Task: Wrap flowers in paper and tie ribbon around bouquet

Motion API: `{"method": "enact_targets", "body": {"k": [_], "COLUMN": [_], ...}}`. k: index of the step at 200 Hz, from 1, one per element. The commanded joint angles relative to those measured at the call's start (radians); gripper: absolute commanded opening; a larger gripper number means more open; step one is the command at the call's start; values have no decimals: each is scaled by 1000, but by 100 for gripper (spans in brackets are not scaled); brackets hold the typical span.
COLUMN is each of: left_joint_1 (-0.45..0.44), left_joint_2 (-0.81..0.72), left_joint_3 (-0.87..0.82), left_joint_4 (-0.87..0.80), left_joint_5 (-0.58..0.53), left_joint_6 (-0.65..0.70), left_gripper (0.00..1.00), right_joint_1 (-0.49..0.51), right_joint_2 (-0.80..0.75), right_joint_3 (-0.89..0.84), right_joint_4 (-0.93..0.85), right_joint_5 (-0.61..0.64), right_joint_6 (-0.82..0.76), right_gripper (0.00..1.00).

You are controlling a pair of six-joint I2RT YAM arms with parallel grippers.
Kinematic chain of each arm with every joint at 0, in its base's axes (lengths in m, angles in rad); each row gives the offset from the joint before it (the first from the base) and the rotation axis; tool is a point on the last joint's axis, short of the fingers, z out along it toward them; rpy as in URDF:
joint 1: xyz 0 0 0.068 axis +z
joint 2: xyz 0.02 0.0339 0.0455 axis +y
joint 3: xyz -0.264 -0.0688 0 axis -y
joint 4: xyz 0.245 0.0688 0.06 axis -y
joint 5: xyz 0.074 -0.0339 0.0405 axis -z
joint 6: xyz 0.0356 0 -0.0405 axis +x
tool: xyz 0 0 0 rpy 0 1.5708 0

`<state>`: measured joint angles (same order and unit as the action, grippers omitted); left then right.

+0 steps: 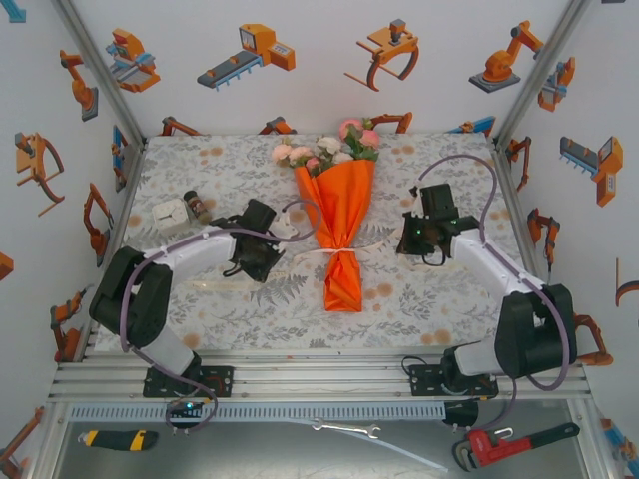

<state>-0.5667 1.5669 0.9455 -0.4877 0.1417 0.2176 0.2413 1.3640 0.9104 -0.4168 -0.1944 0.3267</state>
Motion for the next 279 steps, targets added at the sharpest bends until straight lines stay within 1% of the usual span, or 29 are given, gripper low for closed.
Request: {"method": "enact_targets", "body": {"k": [1, 19, 40, 59, 70, 78, 88, 110, 121, 143, 177, 193, 216, 245, 263, 279], "left_joint_1": [27, 18, -27, -63, -74, -77, -86, -109, -117, -125, -154, -165, -173, -203, -220, -230], "left_joint_2": [-164, -287, -380, -402, -384, -355, -321, -287, -291, -298, -318, -325, -326, -340, -350, -355], "left_joint_3": [-15, -29, -72, -94, -114, -116, -94, -51, -55, -62, -67, -69, -70, -94, -101, -105], "left_joint_4": [91, 215, 478, 692, 823, 873, 861, 752, 745, 744, 686, 672, 674, 715, 724, 728], "left_joint_5": [105, 173, 265, 258, 229, 236, 244, 205, 184, 177, 139, 147, 201, 209, 212, 206], "left_joint_6": [-75, -180, -348, -485, -576, -612, -607, -550, -544, -545, -486, -464, -469, -468, -458, -447], "left_gripper": [0, 0, 0, 0, 0, 0, 0, 0, 0, 0, 0, 0, 0, 0, 0, 0], "right_joint_1": [4, 6, 7, 18, 31, 41, 48, 55, 65, 82, 83, 102, 173, 283, 362, 429], "right_joint_2": [-56, -80, -107, -122, -128, -131, -130, -128, -131, -131, -88, -32, 92, 278, 389, 461], "right_joint_3": [31, 34, 22, 14, 12, 13, 16, 42, 58, 74, 116, 177, 283, 400, 496, 579], "right_joint_4": [-27, -24, 18, 49, 57, 59, 55, 26, 20, 34, 60, 59, 81, 196, 230, 241], "right_joint_5": [-7, -19, -88, -148, -174, -183, -194, -223, -237, -241, -218, -166, -94, -74, -78, -89], "right_joint_6": [33, 62, 107, 140, 148, 150, 158, 166, 165, 165, 183, 226, 284, 412, 470, 490], "right_gripper": [0, 0, 0, 0, 0, 0, 0, 0, 0, 0, 0, 0, 0, 0, 0, 15]}}
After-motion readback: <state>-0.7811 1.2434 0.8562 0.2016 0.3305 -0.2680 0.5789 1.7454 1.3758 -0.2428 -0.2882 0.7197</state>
